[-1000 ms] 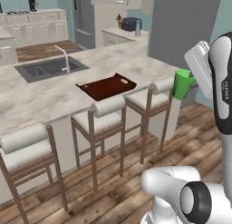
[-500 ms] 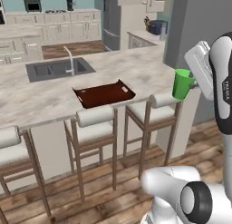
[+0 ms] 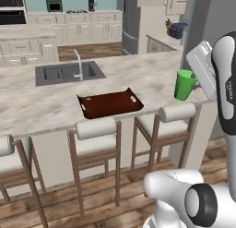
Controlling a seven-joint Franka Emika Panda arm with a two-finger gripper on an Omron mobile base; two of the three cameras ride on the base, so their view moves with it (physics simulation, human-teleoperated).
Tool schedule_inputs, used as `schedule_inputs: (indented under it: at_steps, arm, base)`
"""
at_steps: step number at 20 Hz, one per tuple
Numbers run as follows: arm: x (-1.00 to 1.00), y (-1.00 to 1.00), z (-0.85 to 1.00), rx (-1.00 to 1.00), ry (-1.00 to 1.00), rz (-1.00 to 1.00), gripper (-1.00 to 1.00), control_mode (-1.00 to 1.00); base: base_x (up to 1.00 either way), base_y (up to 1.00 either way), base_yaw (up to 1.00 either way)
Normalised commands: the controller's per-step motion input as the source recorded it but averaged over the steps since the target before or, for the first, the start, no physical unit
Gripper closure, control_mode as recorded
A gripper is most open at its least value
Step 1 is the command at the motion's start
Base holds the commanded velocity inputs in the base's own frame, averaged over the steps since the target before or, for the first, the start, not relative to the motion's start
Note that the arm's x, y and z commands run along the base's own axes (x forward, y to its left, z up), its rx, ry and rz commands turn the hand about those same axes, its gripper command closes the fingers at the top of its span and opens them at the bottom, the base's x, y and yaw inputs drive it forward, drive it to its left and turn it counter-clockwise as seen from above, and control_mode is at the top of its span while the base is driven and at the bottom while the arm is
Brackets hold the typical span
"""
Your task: There is a tray on the dining counter. Grab the cup, mug, and pitcher and place them on the tray. The pitcher may be placed next to the tray if it cannot fit the tray.
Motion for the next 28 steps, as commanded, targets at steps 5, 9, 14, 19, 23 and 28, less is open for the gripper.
schedule_inputs:
  at_steps: [5, 9, 14, 19, 23, 28]
  arm:
    - [0.0, 0.0, 0.0, 0.0, 0.0, 0.0, 1.0, 1.0]
    - [0.0, 0.0, 0.0, 0.0, 0.0, 0.0, 1.0, 1.0]
    - [0.0, 0.0, 0.0, 0.0, 0.0, 0.0, 1.0, 1.0]
    - [0.0, 0.0, 0.0, 0.0, 0.0, 0.0, 1.0, 1.0]
    - [0.0, 0.0, 0.0, 0.0, 0.0, 0.0, 1.0, 1.0]
    - [0.0, 0.0, 0.0, 0.0, 0.0, 0.0, 1.0, 1.0]
  base:
    - [0.55, 0.08, 0.0]
    - [0.6, 0.13, 0.0]
    - [0.57, 0.11, 0.02]
    - [0.44, 0.15, 0.03]
    - [0.3, 0.13, 0.05]
    - [0.33, 0.01, 0.17]
